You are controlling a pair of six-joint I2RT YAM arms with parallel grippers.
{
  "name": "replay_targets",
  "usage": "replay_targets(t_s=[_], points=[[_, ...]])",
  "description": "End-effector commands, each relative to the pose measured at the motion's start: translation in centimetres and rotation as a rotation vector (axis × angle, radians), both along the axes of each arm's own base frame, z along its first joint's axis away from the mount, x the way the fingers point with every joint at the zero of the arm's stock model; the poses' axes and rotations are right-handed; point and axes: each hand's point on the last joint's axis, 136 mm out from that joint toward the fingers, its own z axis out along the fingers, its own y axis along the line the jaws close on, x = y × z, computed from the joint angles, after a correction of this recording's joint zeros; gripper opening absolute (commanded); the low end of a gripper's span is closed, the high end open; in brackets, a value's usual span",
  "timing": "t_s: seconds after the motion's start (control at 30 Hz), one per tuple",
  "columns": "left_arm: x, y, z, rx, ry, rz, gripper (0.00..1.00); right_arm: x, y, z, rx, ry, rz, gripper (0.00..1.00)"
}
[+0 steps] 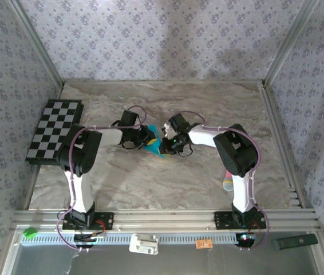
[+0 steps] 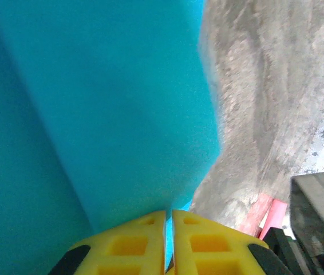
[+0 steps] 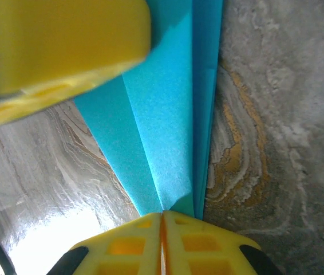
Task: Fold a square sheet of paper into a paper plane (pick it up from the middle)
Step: Fourth fold the wing at the center of the table.
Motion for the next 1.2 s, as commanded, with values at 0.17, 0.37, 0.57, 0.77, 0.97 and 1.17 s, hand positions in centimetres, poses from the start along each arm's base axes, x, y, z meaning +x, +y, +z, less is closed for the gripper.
replay_targets(t_s=[0.17, 0.37, 0.57, 0.77, 0.97, 1.17], points=[[1.6, 1.2, 3.2, -0.021, -0.109, -0.023, 0.11, -1.9, -4.1, -4.7, -0.258, 0.108, -0.028, 0.10], [0.5, 1.0, 2.7, -0.051, -0.114, -0.035, 0.11, -1.8, -4.0, -4.6, -0.264, 0.113, -0.039, 0.10], [0.2, -0.4, 2.5, -0.073, -0.116, -0.076, 0.11, -1.8, -4.0, -4.8, -0.269, 0.120, -0.039, 0.10], [0.3, -0.8, 1.1, -0.049, -0.090, -0.075, 0.10, -1.8, -4.0, -4.8, -0.274, 0.124, -0.041, 0.10], [0.4, -0.6, -0.2, -0.025, -0.064, -0.063, 0.10, -2.0, -4.2, -5.0, -0.280, 0.131, -0.043, 0.10], [0.5, -0.4, -1.0, -0.010, -0.048, -0.058, 0.10, -2.2, -4.3, -5.1, -0.280, 0.139, -0.042, 0.10]])
